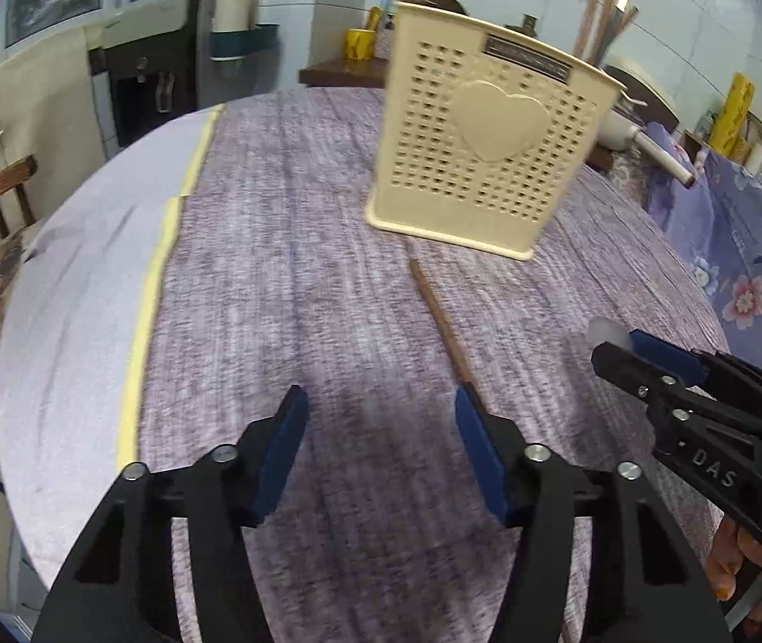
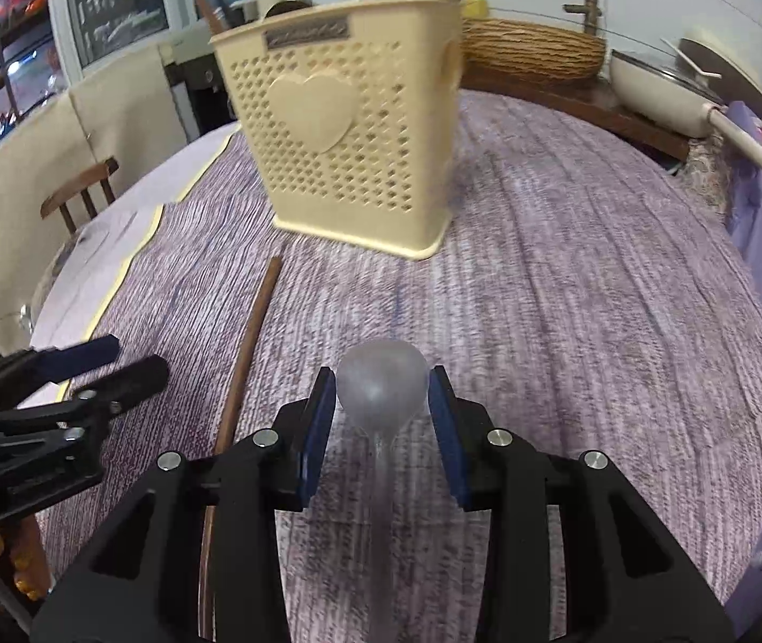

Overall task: Organize utensils
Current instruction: 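Grasp the wooden chopstick with the left tool while the right tool grasps the clear spoon, then lift the held chopstick and clear spoon upright toward the holder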

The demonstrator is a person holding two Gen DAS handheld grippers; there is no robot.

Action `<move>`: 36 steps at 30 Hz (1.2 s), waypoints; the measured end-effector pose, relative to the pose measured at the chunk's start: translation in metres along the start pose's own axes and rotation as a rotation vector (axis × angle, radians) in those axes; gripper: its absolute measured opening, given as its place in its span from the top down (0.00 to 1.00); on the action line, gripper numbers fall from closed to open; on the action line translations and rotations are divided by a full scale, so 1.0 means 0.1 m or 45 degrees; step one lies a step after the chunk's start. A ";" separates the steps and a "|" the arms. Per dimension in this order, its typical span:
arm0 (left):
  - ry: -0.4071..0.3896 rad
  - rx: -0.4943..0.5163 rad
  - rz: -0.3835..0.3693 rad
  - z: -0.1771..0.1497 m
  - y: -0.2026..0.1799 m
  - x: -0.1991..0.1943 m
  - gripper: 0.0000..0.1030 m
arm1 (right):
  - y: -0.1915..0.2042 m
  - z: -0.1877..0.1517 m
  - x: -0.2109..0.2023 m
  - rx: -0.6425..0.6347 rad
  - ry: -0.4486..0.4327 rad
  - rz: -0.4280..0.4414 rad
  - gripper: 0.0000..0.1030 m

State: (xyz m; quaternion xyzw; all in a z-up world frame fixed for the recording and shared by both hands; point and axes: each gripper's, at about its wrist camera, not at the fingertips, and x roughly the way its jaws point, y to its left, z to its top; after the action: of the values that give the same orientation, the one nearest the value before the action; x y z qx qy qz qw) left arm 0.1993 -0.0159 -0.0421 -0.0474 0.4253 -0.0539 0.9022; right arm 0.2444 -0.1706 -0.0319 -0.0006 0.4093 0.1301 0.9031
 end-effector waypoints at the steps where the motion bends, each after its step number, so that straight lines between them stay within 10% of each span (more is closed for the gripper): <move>1: 0.009 0.017 -0.015 0.02 -0.06 0.03 0.51 | -0.03 0.00 -0.03 0.005 -0.008 -0.005 0.64; 13: 0.118 0.098 0.039 0.27 -0.36 0.48 0.88 | -0.22 -0.05 -0.23 0.049 -0.054 0.000 0.64; 36: -0.056 0.015 -0.059 0.42 -0.28 -0.02 0.92 | -0.29 0.01 -0.53 0.087 -0.194 0.127 0.64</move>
State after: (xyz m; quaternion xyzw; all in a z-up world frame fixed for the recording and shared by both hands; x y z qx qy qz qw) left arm 0.2294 -0.0415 -0.0105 -0.0530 0.4036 -0.0764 0.9102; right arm 0.2184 -0.2106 0.0043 0.0605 0.3432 0.1605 0.9235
